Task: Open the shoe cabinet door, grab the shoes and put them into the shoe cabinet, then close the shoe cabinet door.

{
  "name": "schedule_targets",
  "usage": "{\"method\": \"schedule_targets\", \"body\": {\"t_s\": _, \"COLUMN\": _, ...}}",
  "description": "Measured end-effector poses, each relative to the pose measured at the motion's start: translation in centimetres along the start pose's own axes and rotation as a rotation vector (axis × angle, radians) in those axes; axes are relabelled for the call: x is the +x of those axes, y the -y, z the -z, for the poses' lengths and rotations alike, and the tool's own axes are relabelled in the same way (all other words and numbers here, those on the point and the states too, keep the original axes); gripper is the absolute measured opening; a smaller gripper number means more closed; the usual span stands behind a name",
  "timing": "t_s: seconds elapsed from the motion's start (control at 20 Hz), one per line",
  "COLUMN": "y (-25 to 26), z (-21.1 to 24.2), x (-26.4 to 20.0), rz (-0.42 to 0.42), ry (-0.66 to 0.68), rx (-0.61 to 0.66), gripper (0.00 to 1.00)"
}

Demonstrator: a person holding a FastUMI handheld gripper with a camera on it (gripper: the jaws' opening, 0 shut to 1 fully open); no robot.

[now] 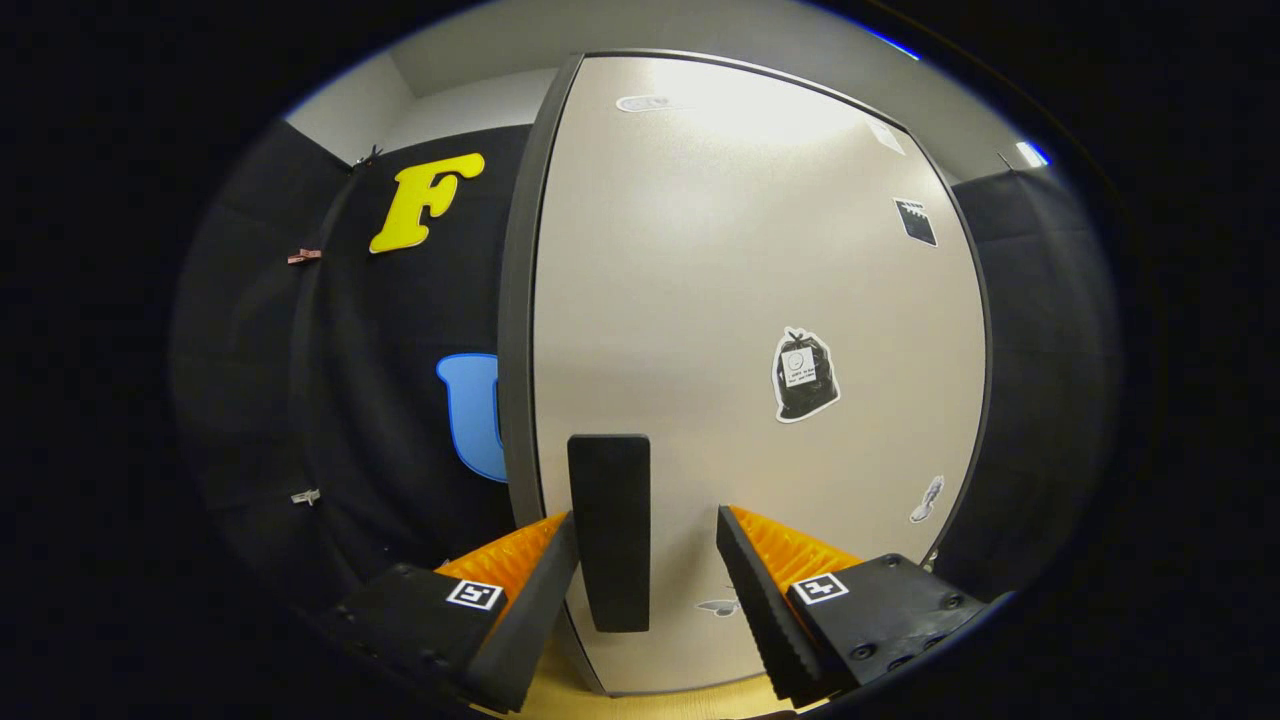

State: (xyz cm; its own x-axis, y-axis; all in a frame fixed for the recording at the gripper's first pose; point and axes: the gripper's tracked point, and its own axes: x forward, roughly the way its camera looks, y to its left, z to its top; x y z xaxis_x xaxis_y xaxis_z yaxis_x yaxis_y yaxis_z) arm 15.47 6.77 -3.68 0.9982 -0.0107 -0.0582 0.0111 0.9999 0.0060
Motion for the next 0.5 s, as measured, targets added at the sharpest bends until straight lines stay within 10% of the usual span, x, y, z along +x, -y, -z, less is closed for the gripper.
{"method": "schedule_targets", "body": {"t_s": 0.35, "y": -1.4, "z": 0.2, "x": -0.1, "rz": -0.029, "ry": -0.005, "rx": -0.043, "gripper": 0.38}}
{"method": "schedule_targets", "body": {"t_s": 0.5, "y": -1.5, "z": 0.3, "x": -0.1, "rz": -0.031, "ry": -0.013, "rx": -0.045, "gripper": 0.34}}
